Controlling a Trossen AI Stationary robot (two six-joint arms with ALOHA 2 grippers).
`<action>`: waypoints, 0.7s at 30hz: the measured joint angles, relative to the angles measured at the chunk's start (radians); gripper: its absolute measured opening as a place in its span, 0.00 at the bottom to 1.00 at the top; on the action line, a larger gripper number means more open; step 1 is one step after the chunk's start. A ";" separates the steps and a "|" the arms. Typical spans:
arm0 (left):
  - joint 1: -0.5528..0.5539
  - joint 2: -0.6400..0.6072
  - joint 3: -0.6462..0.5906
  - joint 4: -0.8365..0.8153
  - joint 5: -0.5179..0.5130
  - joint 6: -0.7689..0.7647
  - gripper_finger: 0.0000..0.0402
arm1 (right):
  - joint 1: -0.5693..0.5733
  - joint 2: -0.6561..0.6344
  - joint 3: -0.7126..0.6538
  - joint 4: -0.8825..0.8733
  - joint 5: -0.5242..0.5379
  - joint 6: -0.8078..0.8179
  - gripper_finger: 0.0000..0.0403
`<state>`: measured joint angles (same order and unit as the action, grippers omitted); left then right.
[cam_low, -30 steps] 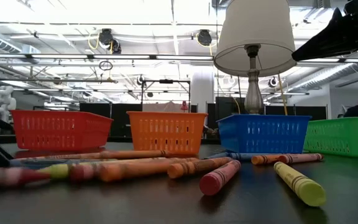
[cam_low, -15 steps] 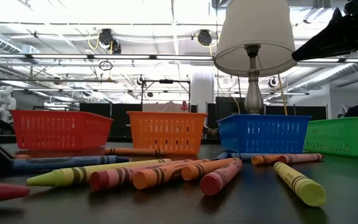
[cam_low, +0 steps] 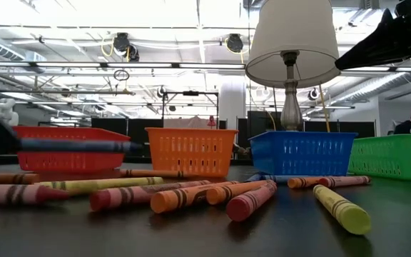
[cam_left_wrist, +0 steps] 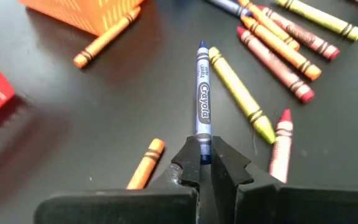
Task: Sort crayons
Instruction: Put the blue crayon into the red bin
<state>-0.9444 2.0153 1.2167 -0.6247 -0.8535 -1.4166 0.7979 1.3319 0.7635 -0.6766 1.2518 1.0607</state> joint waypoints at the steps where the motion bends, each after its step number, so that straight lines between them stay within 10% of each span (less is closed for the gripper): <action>1: 0.001 -0.006 0.000 0.000 -0.004 0.011 0.03 | 0.000 0.000 0.000 0.000 0.000 0.000 0.32; 21: 0.037 -0.166 0.003 0.014 -0.095 0.412 0.03 | 0.000 0.000 0.000 0.004 0.000 -0.001 0.32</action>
<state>-0.9073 1.8498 1.2194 -0.6102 -0.9489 -1.0048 0.7979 1.3323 0.7631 -0.6724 1.2522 1.0595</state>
